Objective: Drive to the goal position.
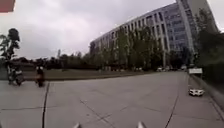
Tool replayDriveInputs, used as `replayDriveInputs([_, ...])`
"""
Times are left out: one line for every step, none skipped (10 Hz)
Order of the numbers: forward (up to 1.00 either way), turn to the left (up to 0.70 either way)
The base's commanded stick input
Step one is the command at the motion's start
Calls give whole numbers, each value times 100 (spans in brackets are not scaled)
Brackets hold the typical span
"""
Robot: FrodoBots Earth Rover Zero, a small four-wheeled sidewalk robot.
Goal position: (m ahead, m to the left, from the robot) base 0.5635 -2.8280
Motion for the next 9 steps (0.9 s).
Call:
replayDriveInputs([70, -14])
replayDriveInputs([50, -21])
replayDriveInputs([39, -23])
replayDriveInputs([37, -45])
replayDriveInputs([36, -90])
replayDriveInputs([37, -91])
replayDriveInputs([37, -91])
replayDriveInputs([37, -93])
replayDriveInputs([38, -73])
